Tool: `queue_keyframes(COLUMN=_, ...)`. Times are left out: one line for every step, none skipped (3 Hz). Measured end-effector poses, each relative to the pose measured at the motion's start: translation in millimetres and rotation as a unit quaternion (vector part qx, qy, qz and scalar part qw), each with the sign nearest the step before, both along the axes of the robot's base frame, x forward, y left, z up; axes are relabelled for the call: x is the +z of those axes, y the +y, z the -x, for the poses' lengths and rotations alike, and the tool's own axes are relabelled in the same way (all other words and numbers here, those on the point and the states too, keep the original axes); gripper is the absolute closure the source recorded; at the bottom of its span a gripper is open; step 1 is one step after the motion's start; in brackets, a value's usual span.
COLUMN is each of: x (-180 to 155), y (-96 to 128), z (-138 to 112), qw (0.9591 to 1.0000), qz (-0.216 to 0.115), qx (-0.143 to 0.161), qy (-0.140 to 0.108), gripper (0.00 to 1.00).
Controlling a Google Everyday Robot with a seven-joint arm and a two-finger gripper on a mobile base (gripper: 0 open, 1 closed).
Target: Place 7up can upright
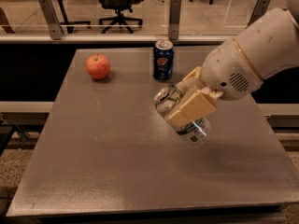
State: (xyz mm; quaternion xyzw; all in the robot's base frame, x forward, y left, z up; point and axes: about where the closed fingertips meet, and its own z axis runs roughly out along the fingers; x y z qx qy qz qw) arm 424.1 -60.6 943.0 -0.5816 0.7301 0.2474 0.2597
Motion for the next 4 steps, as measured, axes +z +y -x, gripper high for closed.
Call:
queue_keyframes(x=3, y=-2, z=-2, qw=0.9961, qz=-0.087, qx=0.004, qy=-0.016, gripper=1.00)
queue_keyframes(x=3, y=-2, z=-1, qw=0.9851, qz=-0.168, qx=0.008, qy=-0.035, gripper=1.00)
queue_keyframes(x=0, y=-2, z=2, qw=0.9726, qz=-0.227, qx=0.011, qy=-0.048, gripper=1.00)
queue_keyframes(x=-8, y=-1, z=9, qw=0.9589, qz=-0.277, qx=0.019, qy=-0.056, gripper=1.00)
